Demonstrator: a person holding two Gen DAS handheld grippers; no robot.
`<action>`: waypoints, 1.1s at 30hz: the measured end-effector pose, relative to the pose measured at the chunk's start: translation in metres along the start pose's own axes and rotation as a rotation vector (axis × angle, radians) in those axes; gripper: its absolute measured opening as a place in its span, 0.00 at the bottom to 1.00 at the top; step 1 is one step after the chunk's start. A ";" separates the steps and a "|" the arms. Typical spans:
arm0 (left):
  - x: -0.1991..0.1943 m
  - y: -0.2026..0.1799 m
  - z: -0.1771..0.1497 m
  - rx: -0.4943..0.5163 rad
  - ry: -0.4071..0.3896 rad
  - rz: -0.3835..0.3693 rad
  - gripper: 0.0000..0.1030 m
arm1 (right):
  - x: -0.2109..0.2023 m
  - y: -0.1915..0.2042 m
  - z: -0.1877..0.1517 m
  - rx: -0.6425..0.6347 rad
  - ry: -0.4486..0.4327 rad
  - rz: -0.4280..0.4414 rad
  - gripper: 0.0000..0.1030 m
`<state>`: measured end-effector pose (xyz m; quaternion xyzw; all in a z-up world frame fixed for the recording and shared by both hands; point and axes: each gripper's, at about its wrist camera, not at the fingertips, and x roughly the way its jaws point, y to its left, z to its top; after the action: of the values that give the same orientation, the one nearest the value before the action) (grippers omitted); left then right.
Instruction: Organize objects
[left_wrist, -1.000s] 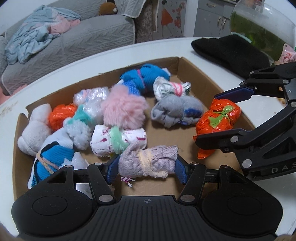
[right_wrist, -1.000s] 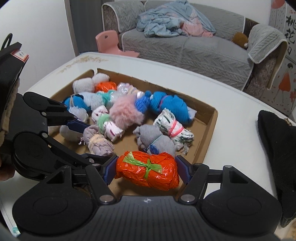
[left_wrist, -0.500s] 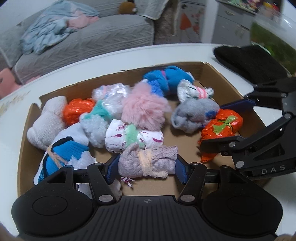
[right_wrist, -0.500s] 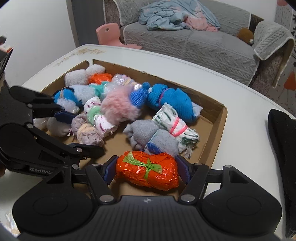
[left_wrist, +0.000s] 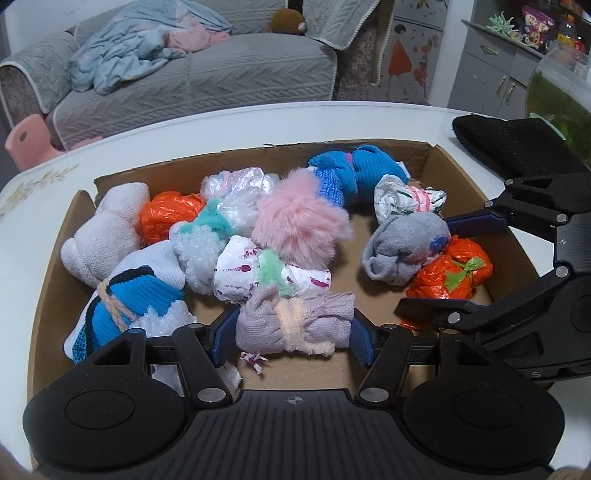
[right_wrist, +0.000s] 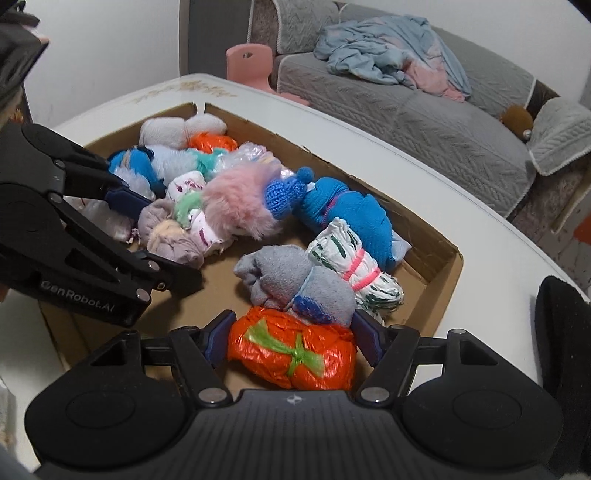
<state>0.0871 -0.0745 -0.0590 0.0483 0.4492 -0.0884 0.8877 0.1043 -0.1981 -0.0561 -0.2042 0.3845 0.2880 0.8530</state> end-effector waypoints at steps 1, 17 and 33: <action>0.000 0.001 0.000 -0.004 -0.002 0.003 0.65 | 0.001 0.001 0.001 -0.004 0.002 -0.002 0.64; -0.001 0.007 0.006 -0.081 0.044 -0.005 0.84 | -0.006 0.006 0.003 -0.015 0.049 -0.031 0.78; -0.035 0.015 0.009 -0.148 0.037 -0.050 0.88 | -0.028 0.006 0.008 0.041 0.043 -0.061 0.83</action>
<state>0.0766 -0.0574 -0.0252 -0.0269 0.4719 -0.0760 0.8779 0.0895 -0.1983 -0.0306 -0.2045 0.4022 0.2492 0.8569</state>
